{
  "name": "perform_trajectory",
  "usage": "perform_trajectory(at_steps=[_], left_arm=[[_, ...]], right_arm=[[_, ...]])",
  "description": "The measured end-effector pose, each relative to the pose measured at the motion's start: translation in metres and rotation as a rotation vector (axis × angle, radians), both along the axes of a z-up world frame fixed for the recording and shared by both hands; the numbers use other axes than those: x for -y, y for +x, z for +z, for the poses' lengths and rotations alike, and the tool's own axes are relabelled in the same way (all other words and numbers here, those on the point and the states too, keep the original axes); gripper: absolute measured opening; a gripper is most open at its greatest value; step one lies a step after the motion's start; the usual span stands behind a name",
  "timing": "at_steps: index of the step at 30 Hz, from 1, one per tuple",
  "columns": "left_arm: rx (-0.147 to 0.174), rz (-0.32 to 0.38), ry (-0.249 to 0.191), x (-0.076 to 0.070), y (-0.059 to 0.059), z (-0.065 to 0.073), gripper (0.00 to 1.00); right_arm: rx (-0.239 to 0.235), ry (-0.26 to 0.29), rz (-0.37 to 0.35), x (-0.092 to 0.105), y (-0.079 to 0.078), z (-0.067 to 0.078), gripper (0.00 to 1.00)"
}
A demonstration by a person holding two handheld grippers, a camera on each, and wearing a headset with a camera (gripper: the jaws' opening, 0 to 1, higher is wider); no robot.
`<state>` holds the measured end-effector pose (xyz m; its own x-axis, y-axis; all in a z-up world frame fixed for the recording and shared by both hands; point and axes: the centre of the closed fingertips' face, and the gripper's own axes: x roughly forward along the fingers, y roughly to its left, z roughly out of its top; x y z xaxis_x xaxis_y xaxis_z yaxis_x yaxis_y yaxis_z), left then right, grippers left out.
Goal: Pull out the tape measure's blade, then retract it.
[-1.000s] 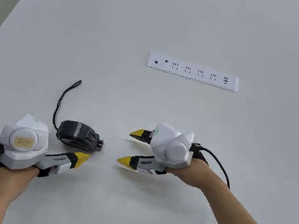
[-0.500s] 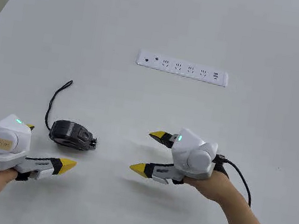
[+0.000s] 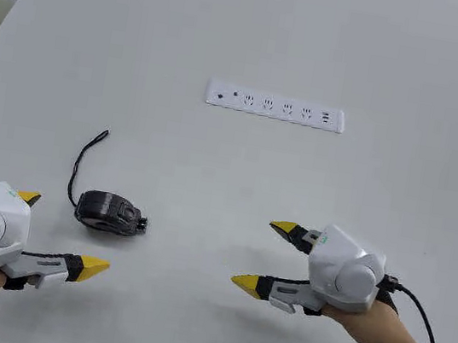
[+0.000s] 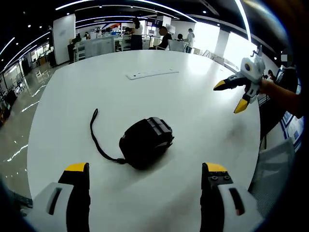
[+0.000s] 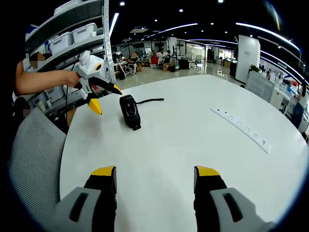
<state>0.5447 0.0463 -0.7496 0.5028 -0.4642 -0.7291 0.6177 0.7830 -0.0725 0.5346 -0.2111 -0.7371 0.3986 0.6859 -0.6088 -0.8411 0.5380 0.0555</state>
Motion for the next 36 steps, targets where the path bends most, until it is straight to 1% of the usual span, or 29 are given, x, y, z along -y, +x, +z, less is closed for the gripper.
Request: perform_trajectory(at_steps=[3,5,8,11,16,17,19,23,25,27,29,32,36], left_arm=[[0.003,-0.031,0.0,0.0,-0.006,0.004,0.98],[0.012,-0.037,-0.004,0.0,-0.007,0.007,0.98],[0.025,-0.042,-0.03,0.002,-0.008,0.014,0.99],[0.031,-0.058,-0.032,0.004,-0.01,0.016,0.99],[0.033,-0.083,-0.046,0.007,-0.013,0.019,0.99],[0.039,-0.084,-0.047,0.007,-0.013,0.021,0.99],[0.049,-0.085,-0.047,0.007,-0.012,0.024,0.99],[0.053,-0.092,-0.063,0.005,-0.015,0.027,0.99],[0.058,-0.096,-0.064,0.004,-0.016,0.027,0.99],[0.066,-0.104,-0.056,0.003,-0.017,0.027,0.99],[0.066,-0.106,-0.062,0.003,-0.018,0.028,0.99],[0.078,-0.11,-0.067,0.003,-0.019,0.028,0.99],[0.083,-0.117,-0.076,0.003,-0.022,0.028,0.99]], right_arm=[[-0.003,0.003,-0.021,0.012,-0.005,0.003,0.68],[-0.001,0.003,-0.03,0.017,-0.008,0.005,0.69],[0.002,0.004,-0.041,0.027,-0.011,0.008,0.72],[0.002,0.002,-0.051,0.035,-0.014,0.01,0.74],[0.003,0.008,-0.067,0.042,-0.017,0.012,0.8],[0.002,0.009,-0.065,0.042,-0.018,0.012,0.81],[-0.003,0.012,-0.067,0.044,-0.02,0.013,0.84],[-0.011,0.02,-0.079,0.05,-0.025,0.013,0.87],[-0.013,0.019,-0.087,0.053,-0.027,0.012,0.89],[-0.003,0.021,-0.094,0.056,-0.028,0.013,0.9],[-0.005,0.036,-0.104,0.058,-0.029,0.014,0.91],[-0.005,0.037,-0.11,0.061,-0.03,0.015,0.93],[-0.001,0.042,-0.119,0.066,-0.031,0.017,0.94]])
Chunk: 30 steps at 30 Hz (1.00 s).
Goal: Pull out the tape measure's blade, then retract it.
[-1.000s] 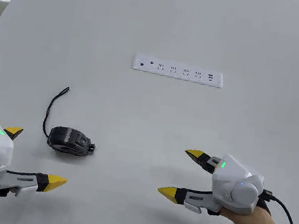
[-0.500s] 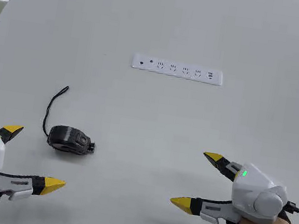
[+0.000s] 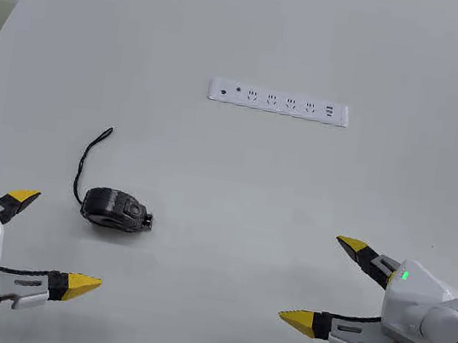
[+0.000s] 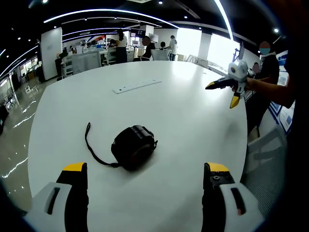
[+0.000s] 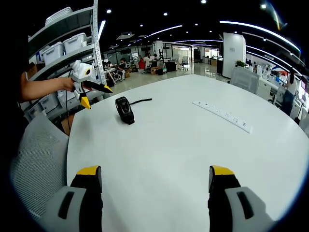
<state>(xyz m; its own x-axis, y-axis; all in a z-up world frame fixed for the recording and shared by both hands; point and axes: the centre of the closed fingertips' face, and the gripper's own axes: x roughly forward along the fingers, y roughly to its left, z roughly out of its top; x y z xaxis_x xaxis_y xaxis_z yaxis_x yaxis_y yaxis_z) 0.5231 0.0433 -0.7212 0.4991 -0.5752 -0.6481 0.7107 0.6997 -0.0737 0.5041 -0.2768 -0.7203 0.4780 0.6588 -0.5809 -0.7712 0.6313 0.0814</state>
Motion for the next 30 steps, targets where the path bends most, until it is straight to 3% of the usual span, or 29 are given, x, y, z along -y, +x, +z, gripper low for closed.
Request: perform_trajectory(at_steps=[15,23,30], left_arm=[[0.015,0.0,-0.003,-0.003,0.002,0.002,0.99],[0.039,-0.023,0.015,-0.002,0.007,0.006,0.99],[0.041,-0.03,0.025,-0.003,0.007,0.006,0.99]], right_arm=[[0.02,0.001,-0.013,0.011,0.001,0.005,0.95],[0.022,0.002,-0.017,0.013,-0.001,0.005,0.96],[0.019,0.002,-0.018,0.013,-0.002,0.005,0.96]])
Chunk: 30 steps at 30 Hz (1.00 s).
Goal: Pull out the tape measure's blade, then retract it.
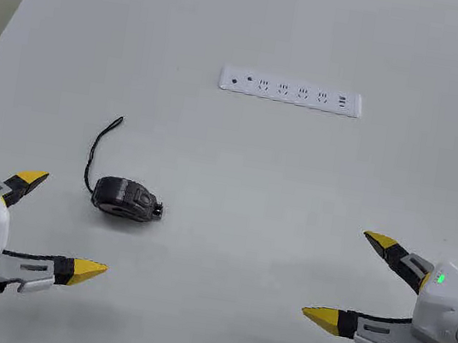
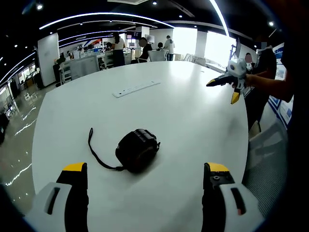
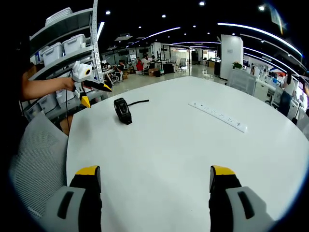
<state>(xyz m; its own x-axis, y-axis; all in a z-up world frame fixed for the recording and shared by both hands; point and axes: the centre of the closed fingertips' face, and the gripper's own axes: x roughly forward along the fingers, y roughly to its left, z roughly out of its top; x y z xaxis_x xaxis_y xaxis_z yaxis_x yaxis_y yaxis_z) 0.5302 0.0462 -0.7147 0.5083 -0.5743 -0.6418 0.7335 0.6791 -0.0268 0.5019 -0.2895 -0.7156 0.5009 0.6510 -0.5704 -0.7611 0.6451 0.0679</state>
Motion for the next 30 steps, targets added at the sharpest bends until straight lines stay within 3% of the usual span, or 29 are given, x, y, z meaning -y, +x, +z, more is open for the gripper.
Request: perform_trajectory(at_steps=[30], left_arm=[[0.004,-0.01,0.002,0.0002,-0.0017,0.0002,0.99]], right_arm=[[-0.005,-0.002,0.005,0.0009,-0.0036,-0.0007,0.95]])
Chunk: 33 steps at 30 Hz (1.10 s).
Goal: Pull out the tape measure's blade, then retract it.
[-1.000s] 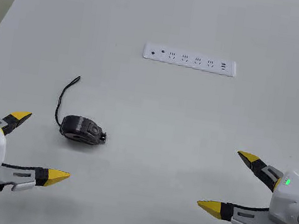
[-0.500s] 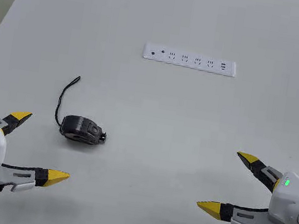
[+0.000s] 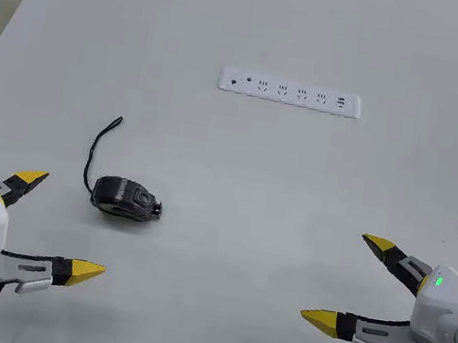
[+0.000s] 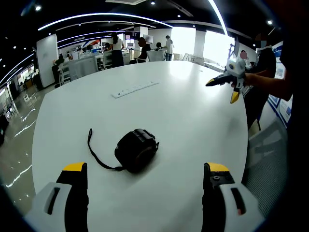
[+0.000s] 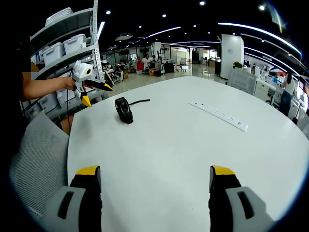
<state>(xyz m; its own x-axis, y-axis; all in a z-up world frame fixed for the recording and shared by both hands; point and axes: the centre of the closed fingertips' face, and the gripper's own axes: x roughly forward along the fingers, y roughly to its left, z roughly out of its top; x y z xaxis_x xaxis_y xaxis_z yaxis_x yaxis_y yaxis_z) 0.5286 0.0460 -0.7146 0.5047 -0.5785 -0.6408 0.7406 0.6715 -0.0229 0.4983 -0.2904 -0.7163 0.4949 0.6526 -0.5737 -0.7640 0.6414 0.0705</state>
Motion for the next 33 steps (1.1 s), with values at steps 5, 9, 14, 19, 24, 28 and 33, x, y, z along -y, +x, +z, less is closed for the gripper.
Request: perform_trajectory(at_steps=[5,9,14,19,24,28,33], left_arm=[[-0.001,0.0,0.001,0.0005,-0.0002,-0.0002,0.99],[-0.001,0.001,0.002,0.0003,-0.0003,-0.0003,0.99],[0.0,0.0,-0.002,0.0013,-0.0002,-0.0001,0.99],[0.001,-0.003,-0.002,0.0022,0.0002,-0.0003,0.99],[0.001,-0.006,0.0,0.003,-0.0004,-0.0007,0.99],[-0.001,-0.002,0.0,0.0016,-0.0009,-0.0011,0.99],[0.0,-0.003,-0.002,0.0015,-0.0007,-0.0009,0.99]], right_arm=[[-0.004,-0.004,0.003,-0.0015,-0.0013,0.0007,0.95],[-0.003,-0.002,0.004,-0.0006,-0.0015,-0.0004,0.95],[-0.004,-0.005,0.004,0.0,-0.0022,-0.0001,0.95],[0.0,-0.003,0.004,0.0006,-0.0026,0.0012,0.95],[-0.004,-0.008,0.005,0.0005,-0.0036,0.0005,0.95],[-0.003,-0.009,0.007,0.0005,-0.0032,0.0003,0.95],[0.0,-0.014,0.01,0.0005,-0.003,0.0003,0.95]])
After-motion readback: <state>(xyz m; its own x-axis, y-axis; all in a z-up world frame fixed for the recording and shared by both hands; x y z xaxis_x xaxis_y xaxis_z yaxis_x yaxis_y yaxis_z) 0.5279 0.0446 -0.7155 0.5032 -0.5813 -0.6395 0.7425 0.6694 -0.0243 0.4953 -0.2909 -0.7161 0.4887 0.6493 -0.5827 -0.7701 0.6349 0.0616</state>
